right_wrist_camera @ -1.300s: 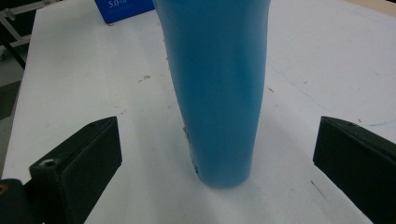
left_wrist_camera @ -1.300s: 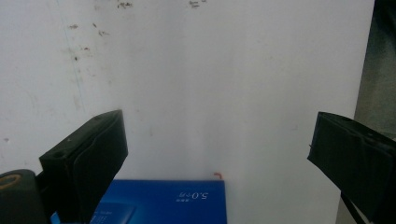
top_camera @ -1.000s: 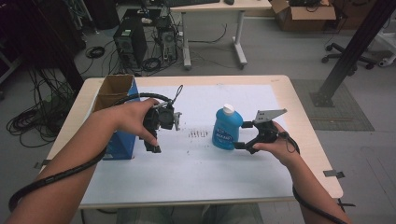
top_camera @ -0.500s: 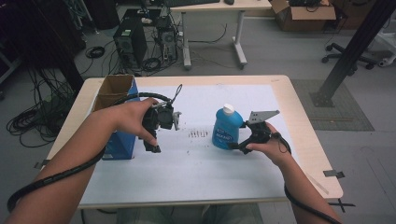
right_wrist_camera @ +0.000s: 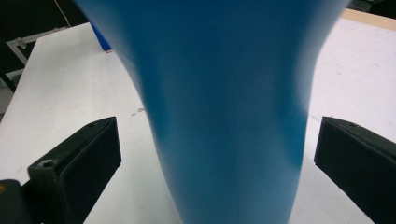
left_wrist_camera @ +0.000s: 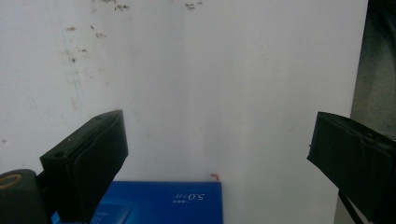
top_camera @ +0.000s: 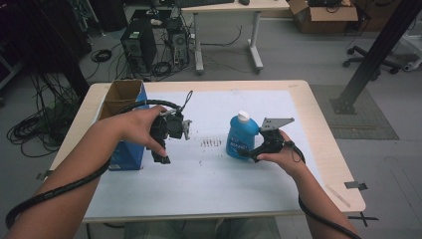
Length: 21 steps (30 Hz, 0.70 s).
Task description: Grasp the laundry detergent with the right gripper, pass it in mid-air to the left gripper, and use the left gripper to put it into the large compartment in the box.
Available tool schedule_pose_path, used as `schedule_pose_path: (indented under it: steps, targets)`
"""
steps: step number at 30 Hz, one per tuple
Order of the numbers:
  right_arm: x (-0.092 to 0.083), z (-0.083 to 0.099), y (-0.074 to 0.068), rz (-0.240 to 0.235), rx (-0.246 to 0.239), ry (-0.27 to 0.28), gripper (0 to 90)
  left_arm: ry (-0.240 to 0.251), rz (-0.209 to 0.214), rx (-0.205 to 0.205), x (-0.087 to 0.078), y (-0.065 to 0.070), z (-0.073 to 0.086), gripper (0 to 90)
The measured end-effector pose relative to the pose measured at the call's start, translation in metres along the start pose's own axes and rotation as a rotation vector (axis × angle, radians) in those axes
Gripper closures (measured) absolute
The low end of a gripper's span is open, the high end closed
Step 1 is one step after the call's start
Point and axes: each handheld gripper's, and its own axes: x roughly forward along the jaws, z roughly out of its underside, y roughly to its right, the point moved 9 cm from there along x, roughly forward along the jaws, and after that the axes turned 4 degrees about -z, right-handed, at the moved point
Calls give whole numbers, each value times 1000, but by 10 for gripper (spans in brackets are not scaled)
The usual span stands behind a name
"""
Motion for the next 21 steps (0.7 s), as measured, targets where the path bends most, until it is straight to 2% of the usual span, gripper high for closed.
schedule_pose_path:
  steps: [6, 16, 21]
  targets:
    - [2, 2, 0, 9, 3, 3, 11, 1, 1, 0, 1, 1, 1, 51]
    - [5, 1, 1, 22, 0, 30, 73, 4, -3, 3, 1, 0, 0, 51]
    - [8, 2, 1, 23, -16, 34, 96, 3, 1, 1, 2, 1, 1, 51]
